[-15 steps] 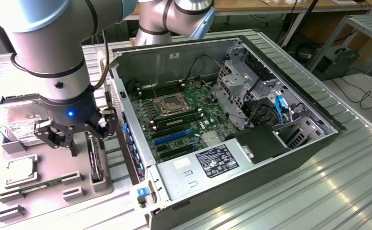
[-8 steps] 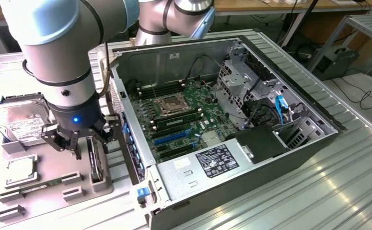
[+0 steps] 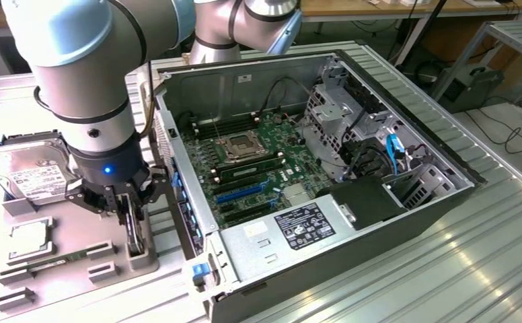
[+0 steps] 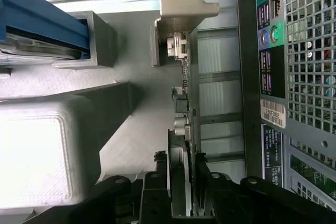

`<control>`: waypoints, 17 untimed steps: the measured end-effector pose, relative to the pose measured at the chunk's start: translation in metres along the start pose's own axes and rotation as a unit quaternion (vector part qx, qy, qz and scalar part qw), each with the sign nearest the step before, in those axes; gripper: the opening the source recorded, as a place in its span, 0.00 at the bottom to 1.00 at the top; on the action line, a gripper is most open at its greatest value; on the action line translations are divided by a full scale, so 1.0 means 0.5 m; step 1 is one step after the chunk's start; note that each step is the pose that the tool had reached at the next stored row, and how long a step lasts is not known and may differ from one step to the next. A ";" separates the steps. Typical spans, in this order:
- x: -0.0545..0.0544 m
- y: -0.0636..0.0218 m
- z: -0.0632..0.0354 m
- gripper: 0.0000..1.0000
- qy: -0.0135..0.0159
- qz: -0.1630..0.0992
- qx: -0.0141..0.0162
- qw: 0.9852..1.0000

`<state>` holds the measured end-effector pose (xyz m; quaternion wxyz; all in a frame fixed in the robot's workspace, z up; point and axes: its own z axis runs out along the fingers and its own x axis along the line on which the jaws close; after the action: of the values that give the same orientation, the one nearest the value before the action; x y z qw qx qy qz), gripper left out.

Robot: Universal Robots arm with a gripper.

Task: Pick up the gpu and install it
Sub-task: 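Pick up the gpu and move the gpu toward the slot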

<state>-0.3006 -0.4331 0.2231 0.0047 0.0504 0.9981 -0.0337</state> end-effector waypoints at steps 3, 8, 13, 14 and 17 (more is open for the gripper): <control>0.000 0.000 0.001 0.33 0.000 0.000 0.001 1.000; 0.000 0.000 0.001 0.28 0.000 0.000 0.001 1.000; -0.001 -0.004 -0.058 0.28 0.000 0.000 0.001 1.000; -0.001 -0.004 -0.069 0.28 0.000 0.000 0.001 1.000; -0.002 -0.007 -0.100 0.28 0.000 0.000 0.001 1.000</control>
<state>-0.3005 -0.4331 0.2733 0.0049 0.0504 0.9981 -0.0350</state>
